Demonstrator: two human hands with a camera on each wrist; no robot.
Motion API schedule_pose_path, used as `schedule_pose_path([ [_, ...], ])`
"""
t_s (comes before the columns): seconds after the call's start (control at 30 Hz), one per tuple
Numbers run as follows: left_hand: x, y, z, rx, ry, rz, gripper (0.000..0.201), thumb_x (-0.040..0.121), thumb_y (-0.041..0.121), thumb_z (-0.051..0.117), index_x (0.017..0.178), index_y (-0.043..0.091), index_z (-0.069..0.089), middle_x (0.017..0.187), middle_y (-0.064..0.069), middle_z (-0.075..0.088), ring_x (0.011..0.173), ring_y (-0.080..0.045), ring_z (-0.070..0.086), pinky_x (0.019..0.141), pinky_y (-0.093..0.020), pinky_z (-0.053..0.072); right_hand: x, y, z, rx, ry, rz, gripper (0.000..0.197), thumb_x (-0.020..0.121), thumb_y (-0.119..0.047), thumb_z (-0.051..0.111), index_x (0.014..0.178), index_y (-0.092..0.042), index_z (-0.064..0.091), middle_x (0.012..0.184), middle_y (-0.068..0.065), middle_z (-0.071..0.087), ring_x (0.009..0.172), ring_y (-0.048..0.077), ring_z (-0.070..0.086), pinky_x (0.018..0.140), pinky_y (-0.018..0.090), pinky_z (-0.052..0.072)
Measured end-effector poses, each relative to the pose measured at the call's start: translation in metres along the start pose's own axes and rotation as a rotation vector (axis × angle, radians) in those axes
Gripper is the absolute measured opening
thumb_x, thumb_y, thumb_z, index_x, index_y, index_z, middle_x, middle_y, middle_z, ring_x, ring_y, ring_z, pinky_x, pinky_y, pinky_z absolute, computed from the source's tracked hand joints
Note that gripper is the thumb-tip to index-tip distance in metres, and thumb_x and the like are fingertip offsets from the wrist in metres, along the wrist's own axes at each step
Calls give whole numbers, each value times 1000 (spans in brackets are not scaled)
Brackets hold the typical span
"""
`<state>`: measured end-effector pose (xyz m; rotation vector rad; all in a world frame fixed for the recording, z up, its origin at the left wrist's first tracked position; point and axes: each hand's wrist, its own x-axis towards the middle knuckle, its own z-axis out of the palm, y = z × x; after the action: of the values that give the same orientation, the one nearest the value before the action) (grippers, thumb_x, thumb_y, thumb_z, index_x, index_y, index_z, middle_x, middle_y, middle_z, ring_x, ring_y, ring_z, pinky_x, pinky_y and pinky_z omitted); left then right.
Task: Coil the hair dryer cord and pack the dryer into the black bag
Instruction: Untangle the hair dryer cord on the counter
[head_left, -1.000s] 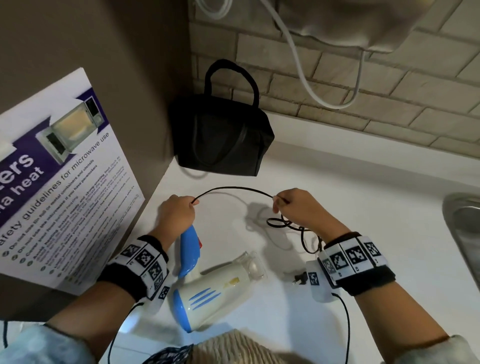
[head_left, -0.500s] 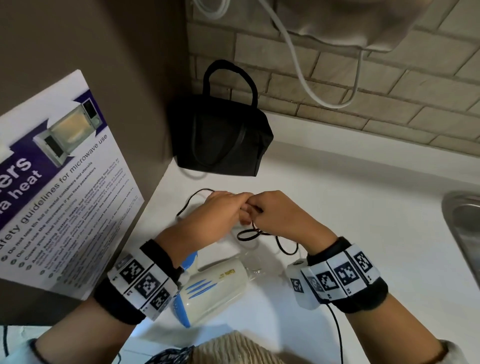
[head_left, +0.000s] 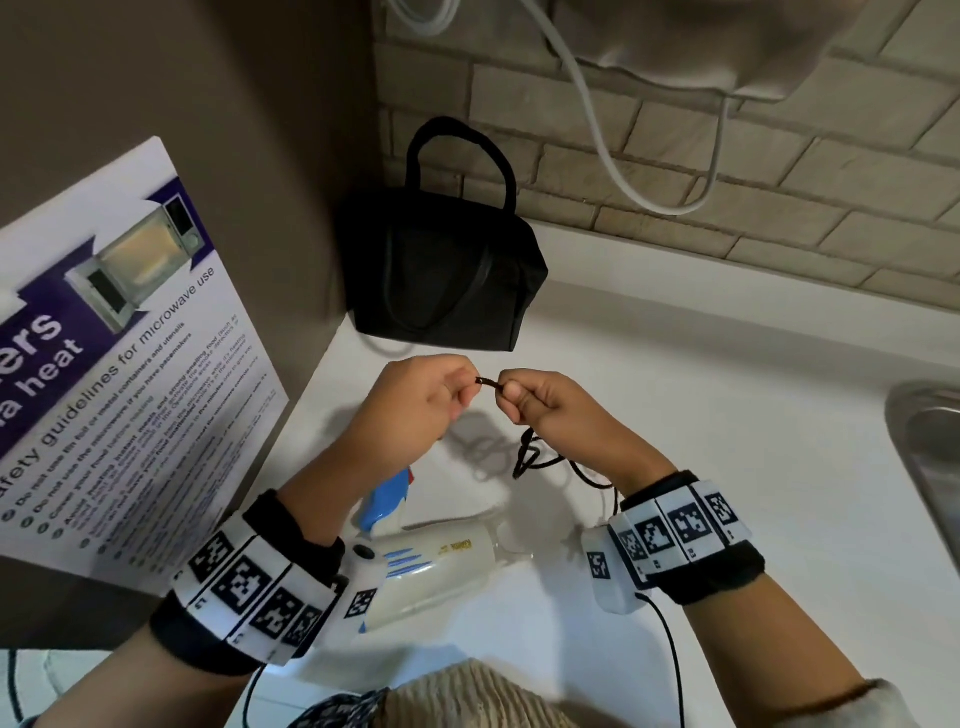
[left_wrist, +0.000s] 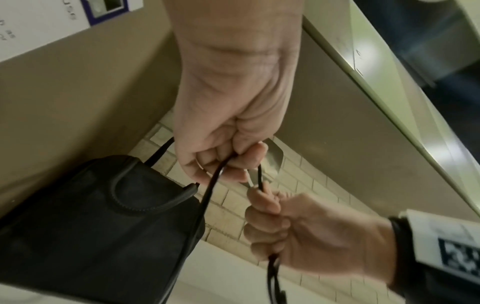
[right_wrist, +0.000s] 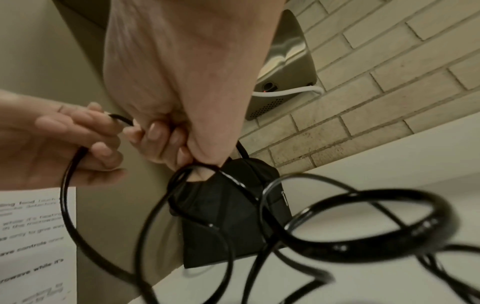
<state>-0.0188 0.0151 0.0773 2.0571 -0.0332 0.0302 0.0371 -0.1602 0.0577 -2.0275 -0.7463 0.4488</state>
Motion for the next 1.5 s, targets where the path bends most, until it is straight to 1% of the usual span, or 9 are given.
schedule_pose_path([
  [0.23,-3,3,-10,-158,124,72,48,95,1,36,56,26,48,48,12,47,74,-24,56,65,-7,39,3,8,7,57,3,-4,36,100,-11,34,66,-18,43,61,-5,39,54,4,31,56,13,29],
  [0.4,-7,8,-21,-212,141,119,48,95,2,33,57,27,46,49,11,45,75,1,59,74,-4,39,3,20,13,90,12,38,32,98,-16,34,67,-15,43,63,-2,40,56,7,32,56,16,30],
  [0.77,-9,0,-33,-216,259,51,43,101,7,31,61,16,42,46,12,44,71,4,59,68,-1,38,1,23,6,31,-16,79,33,100,-17,36,68,-15,46,62,-1,38,58,18,30,55,21,28],
  [0.9,-10,-25,-39,-26,234,-25,37,97,1,35,67,13,52,49,14,54,71,-18,54,59,-3,36,2,23,3,-37,25,136,37,100,-19,39,65,-20,48,58,-8,41,53,12,33,51,17,31],
  [1.0,-13,-38,-39,227,58,-124,32,96,0,39,104,24,58,65,14,67,72,-18,59,59,-10,39,2,23,1,-122,33,160,34,99,-20,40,68,-18,55,56,-10,45,48,7,36,51,16,34],
  [1.07,-10,-37,-31,460,-12,-110,62,91,-4,41,139,36,34,88,14,70,85,-17,62,75,-25,46,3,19,2,-218,30,139,32,97,-13,42,71,-15,60,55,-13,48,49,2,43,53,11,34],
  [1.2,-5,-24,2,1049,-39,-85,91,80,6,62,149,35,10,142,-6,45,130,-30,40,104,-48,32,5,8,6,-341,37,77,32,96,-12,42,73,-13,64,59,-17,51,55,-13,50,56,4,35],
  [1.33,-6,-22,28,1086,-16,288,45,58,0,61,101,11,70,118,-12,65,121,-35,56,103,-62,32,4,-1,12,-412,-6,33,27,88,-1,44,71,-14,60,63,-12,55,55,-2,48,57,5,34],
  [1.5,2,-8,19,715,-239,162,24,79,4,48,66,24,47,75,2,54,79,-23,59,83,-30,47,-2,0,9,-406,-12,-5,29,85,1,46,66,-19,53,61,-7,55,54,4,47,55,12,34],
])
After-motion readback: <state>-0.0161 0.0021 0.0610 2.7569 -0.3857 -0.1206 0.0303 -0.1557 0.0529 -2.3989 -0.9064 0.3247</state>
